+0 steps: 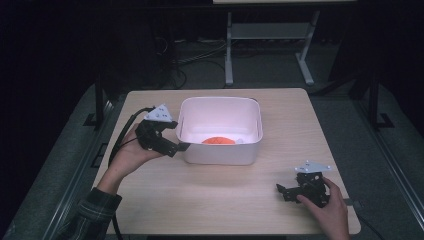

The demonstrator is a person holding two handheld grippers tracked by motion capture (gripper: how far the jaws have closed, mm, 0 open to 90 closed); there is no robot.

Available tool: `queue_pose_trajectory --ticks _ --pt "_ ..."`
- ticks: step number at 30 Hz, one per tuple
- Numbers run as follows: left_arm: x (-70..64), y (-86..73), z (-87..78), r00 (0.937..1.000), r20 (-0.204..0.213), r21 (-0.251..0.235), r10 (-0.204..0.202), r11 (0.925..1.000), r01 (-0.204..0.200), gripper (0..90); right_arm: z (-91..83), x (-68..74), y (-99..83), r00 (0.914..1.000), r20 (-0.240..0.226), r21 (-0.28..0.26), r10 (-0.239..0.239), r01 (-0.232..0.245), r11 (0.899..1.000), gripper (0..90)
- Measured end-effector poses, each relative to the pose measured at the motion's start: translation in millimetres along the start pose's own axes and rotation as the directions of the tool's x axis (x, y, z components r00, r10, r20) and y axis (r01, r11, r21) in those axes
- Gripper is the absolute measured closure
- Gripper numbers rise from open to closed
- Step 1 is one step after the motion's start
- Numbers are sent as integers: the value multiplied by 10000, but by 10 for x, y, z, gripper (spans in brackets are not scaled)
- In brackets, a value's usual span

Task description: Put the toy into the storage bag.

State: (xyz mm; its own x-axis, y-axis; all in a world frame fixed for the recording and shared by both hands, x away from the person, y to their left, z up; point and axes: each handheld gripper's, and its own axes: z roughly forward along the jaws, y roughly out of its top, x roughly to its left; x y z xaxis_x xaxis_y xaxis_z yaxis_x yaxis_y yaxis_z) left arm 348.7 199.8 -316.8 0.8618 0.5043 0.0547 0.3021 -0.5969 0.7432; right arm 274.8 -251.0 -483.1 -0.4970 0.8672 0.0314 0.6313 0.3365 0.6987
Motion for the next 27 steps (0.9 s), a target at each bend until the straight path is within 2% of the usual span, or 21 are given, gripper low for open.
queue_pose_trajectory --ticks 1,3,4,5,12,15,17,18,19,24,25,27 --pt "0 0 0 10000 0 0 0 10000 0 141 0 0 0 10000 0 0 0 0 10000 0" --pt "-25 -134 -20 9996 -40 -189 -270 9995 269 142 0 1 0 10000 13 -4 3 -3 10000 0" --pt "-25 -134 -20 9996 -40 -189 -270 9995 269 143 0 1 0 10000 13 -4 3 -3 10000 0" --pt "-40 -221 -24 9993 -146 -159 -356 9992 354 142 1 1 -1 10000 0 -16 10 -10 10000 0" --pt "-103 -515 -23 9956 -409 -421 -841 9957 824 142 1 0 0 10000 3 2 2 -2 10000 0" --pt "-120 -607 -22 9946 -416 -366 -951 9949 936 142 2 0 0 10000 17 0 -4 4 10000 0" --pt "-154 -743 -3 9928 -565 -332 -1054 9941 1036 142 2 -1 0 10000 15 1 -8 8 10000 0" --pt "-154 -743 -3 9928 -565 -332 -1054 9941 1036 142 2 -1 0 10000 15 1 -8 8 10000 0" --pt "-175 -830 19 9916 -612 -273 -1139 9933 1124 142 2 -1 0 10000 15 -1 -10 10 10000 0" --pt "-226 -1041 64 9886 -765 -162 -1300 9915 1292 142 2 -1 0 10000 17 2 -5 5 10000 0" --pt "-226 -1041 64 9886 -765 -162 -1300 9915 1292 142 2 -1 0 10000 17 2 -5 5 10000 0" --pt "-267 -1163 85 9847 -915 -213 -1480 9890 1466 143 2 -1 0 10000 18 1 -7 7 10000 0"
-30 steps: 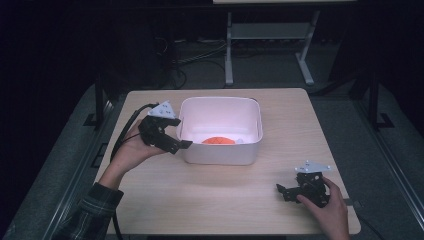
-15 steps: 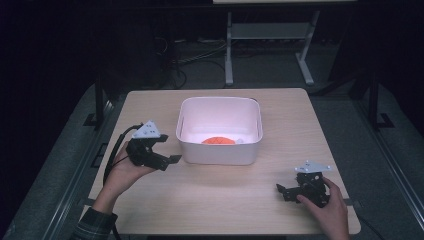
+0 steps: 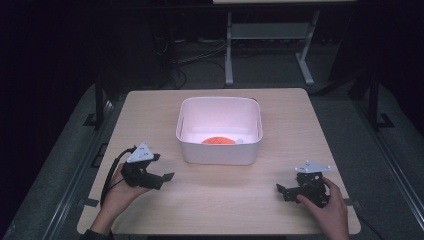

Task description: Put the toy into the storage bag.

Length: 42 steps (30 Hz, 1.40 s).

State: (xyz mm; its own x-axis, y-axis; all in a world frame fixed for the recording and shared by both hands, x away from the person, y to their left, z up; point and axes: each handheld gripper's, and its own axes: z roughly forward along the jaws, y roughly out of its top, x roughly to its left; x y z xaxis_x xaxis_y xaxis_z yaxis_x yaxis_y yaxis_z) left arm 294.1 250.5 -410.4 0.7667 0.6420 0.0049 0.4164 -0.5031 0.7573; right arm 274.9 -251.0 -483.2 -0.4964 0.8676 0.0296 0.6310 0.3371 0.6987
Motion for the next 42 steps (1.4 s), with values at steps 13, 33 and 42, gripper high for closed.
queue_pose_trajectory --ticks 13,33,42 --pt "-54 -394 49 9975 -516 364 -491 9980 510 142 0 0 0 10000 -1 -1 1 -1 10000 0" --pt "-127 -688 168 9909 -1049 644 -844 9937 914 131 0 0 0 10000 2 -2 -1 1 10000 0" --pt "-129 -710 165 9907 -1063 505 -849 9946 907 129 -1 1 0 10000 -3 3 12 -12 10000 0"
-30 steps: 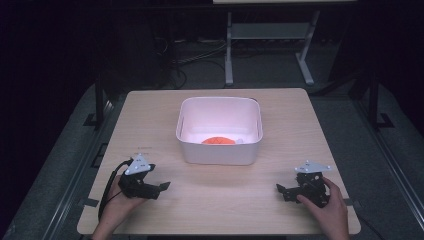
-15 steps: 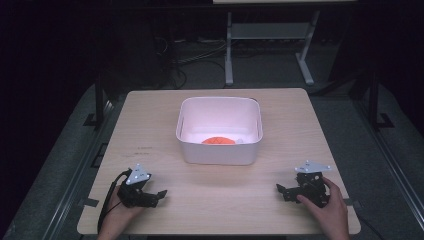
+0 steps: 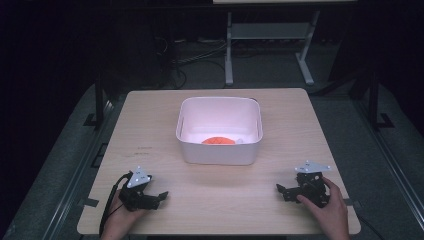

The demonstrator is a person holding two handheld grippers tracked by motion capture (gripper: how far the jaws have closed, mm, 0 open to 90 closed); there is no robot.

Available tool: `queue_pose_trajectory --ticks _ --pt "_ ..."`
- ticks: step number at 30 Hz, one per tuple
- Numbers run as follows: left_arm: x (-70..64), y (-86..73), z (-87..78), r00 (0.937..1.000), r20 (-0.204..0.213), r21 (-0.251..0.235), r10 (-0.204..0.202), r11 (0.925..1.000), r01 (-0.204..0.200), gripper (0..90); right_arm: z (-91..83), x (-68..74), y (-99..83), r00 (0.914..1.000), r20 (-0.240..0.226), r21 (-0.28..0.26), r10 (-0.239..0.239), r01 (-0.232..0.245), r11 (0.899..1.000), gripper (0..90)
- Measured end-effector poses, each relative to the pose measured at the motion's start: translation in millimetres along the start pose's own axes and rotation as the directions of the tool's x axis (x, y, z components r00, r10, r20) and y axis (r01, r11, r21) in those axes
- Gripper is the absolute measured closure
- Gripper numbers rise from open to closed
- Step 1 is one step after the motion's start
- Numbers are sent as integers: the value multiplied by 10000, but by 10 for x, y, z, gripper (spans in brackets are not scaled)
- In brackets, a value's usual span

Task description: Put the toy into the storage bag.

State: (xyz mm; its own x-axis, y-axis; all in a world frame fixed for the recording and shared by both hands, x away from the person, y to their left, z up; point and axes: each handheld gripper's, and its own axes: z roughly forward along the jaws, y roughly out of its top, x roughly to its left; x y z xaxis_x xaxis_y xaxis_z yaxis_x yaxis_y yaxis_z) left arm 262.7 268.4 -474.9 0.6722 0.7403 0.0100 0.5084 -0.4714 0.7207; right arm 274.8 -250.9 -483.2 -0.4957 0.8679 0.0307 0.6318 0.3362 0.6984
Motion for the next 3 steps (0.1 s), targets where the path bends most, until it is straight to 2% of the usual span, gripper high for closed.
queue_pose_trajectory --ticks 3 --pt "0 0 0 10000 2 1 2 10000 -2 129 0 0 0 10000 3 2 4 -4 10000 0"
